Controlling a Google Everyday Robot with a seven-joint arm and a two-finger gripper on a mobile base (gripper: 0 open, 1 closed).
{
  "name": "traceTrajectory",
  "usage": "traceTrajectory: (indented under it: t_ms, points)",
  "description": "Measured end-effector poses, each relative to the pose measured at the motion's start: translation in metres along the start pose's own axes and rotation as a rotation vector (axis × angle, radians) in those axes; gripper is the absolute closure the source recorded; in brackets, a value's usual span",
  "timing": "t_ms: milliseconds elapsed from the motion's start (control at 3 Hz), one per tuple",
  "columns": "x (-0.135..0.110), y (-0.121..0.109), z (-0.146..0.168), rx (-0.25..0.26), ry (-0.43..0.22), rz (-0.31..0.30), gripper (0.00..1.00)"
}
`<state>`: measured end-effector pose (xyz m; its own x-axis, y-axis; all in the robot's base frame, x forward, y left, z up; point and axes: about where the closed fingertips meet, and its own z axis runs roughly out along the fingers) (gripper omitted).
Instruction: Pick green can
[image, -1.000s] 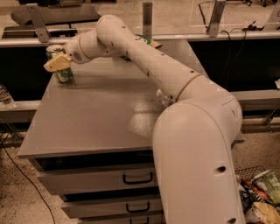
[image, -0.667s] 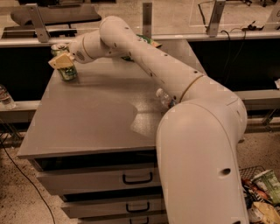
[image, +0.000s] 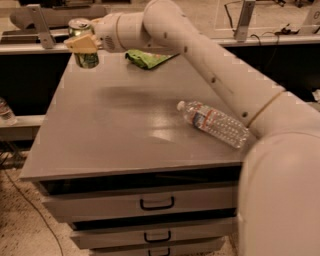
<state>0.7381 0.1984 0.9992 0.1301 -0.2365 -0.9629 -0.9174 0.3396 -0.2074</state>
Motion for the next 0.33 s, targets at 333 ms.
traceTrajectory:
  t_ms: [333]
  points:
    - [-0.0016,-0.0005,-0.0049,0.001,-0.009,0.004,1.00]
